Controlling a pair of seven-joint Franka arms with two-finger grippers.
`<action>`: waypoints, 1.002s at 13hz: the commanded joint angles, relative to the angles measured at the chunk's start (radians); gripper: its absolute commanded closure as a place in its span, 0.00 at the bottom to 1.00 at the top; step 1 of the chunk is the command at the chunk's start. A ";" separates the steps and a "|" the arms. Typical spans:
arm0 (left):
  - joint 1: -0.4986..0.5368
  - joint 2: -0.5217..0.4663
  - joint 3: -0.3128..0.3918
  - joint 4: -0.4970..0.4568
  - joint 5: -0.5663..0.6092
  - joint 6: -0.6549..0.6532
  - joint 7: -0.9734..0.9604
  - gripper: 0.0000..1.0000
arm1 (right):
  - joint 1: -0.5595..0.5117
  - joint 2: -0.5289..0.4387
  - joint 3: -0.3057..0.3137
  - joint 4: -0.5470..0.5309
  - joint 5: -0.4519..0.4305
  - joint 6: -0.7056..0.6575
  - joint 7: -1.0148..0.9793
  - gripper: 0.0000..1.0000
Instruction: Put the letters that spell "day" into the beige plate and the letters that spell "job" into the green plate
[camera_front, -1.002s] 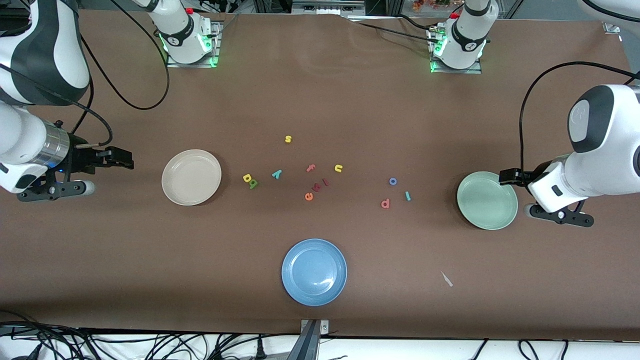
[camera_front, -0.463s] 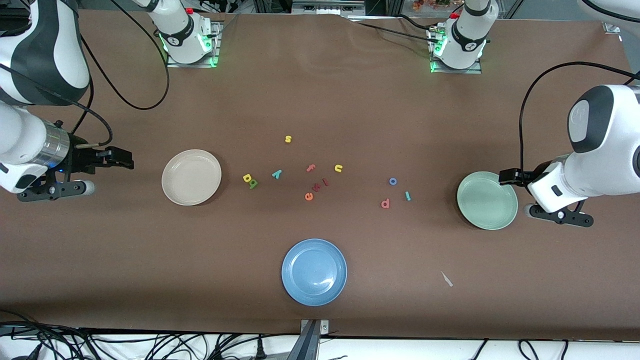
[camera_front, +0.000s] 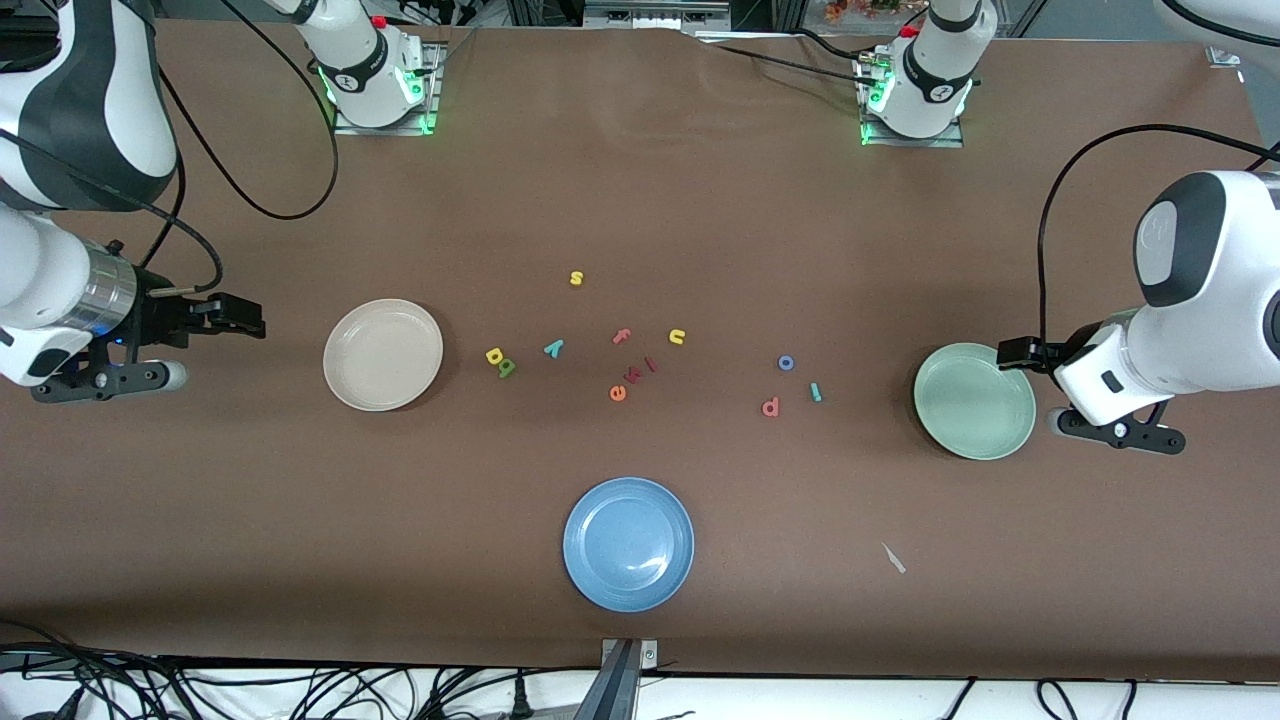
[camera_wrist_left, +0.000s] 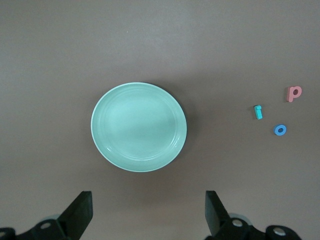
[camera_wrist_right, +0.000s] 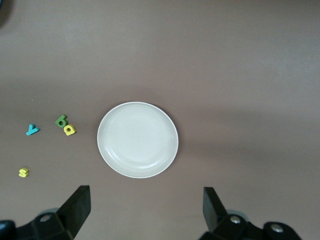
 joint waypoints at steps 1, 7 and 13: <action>-0.001 -0.006 0.002 -0.004 -0.031 -0.010 0.005 0.01 | -0.001 -0.023 -0.011 -0.022 -0.004 -0.005 -0.009 0.01; -0.107 0.063 0.001 -0.004 -0.124 0.028 -0.224 0.01 | 0.010 -0.011 -0.006 -0.036 0.013 0.018 0.002 0.01; -0.216 0.141 -0.002 -0.202 -0.167 0.367 -0.466 0.01 | 0.144 0.077 -0.003 -0.034 0.015 0.101 0.188 0.01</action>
